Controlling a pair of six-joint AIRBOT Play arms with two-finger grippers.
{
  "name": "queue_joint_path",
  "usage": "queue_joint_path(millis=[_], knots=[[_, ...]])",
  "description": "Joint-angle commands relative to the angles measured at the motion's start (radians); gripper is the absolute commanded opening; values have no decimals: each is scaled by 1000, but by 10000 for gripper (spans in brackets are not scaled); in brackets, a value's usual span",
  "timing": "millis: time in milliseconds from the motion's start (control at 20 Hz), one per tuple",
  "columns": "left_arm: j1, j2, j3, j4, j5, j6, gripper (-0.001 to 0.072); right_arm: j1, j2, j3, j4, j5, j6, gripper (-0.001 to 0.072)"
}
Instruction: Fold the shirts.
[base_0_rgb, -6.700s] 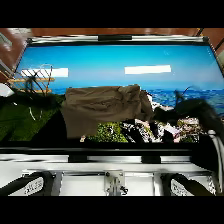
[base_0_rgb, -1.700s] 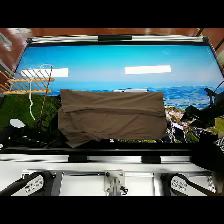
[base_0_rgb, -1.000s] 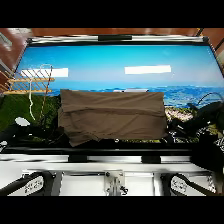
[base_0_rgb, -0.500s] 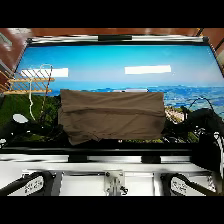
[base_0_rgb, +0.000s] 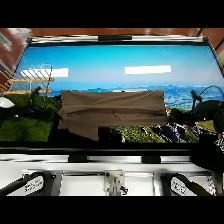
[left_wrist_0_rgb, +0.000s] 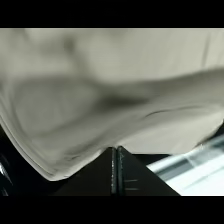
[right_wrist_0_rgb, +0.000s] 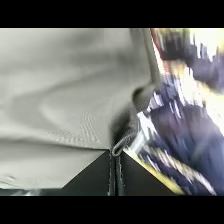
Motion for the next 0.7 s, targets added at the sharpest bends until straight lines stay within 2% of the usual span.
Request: queue_joint_path(millis=[0, 200, 350, 650], knots=[[9, -34, 156, 0, 50, 9, 29, 30, 1, 86, 50, 121, -4, 74], [1, -201, 303, -3, 52, -34, 30, 150, -105, 178, 8, 238, -2, 74], [-4, -325, 423, -8, 47, -71, 31, 164, -193, 241, -88, 259, 76, 75], [-51, -512, 480, -9, 44, -97, 32, 165, -326, 245, -87, 280, 77, 76]])
